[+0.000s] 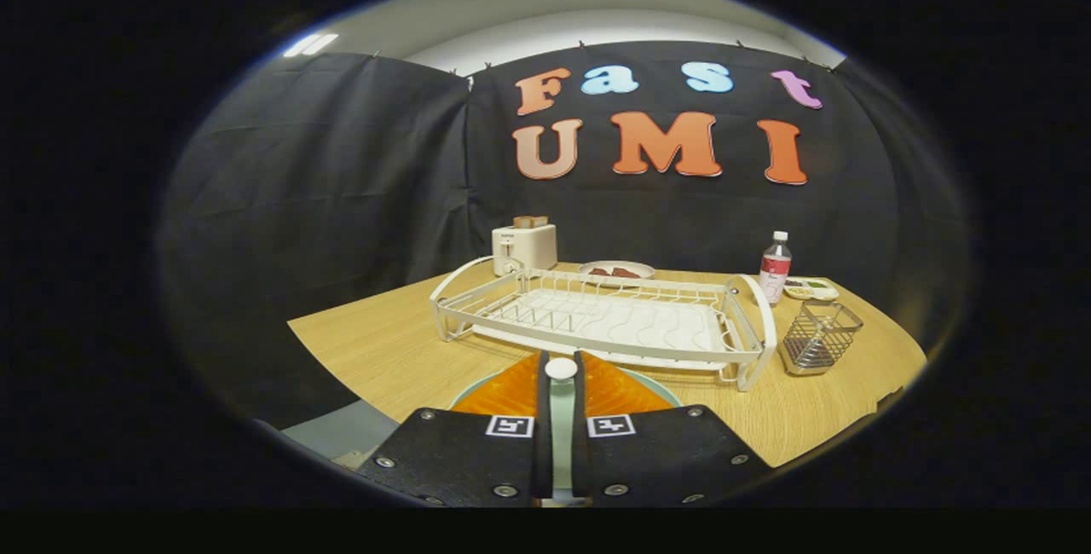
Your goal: Take the plate from the dish rack, then take the spoon from the basket and place it into the plate.
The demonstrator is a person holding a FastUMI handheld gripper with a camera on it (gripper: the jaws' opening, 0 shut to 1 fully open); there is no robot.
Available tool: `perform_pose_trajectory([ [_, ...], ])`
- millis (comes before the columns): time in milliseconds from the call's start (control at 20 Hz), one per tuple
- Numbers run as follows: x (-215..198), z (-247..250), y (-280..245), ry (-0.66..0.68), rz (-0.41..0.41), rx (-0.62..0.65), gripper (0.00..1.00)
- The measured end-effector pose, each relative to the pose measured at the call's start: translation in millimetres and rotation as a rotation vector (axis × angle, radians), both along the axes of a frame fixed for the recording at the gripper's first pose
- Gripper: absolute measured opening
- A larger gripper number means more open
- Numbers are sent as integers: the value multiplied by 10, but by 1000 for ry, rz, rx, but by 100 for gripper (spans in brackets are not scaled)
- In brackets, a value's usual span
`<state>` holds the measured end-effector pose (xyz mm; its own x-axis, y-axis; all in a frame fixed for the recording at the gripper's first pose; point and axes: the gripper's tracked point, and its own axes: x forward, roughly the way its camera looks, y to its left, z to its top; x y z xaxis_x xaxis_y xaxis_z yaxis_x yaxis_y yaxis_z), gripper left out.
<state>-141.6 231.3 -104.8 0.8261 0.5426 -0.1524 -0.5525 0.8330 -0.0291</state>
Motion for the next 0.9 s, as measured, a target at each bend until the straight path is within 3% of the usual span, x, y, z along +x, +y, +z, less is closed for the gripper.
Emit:
perform_pose_trajectory([
  [300,34,-49,-11,24,14,-1,14],
  [500,87,-45,-89,46,-4,18,25],
  [650,121,13,-197,51,-33,39,52],
  [900,240,102,-518,36,-93,33,81],
])
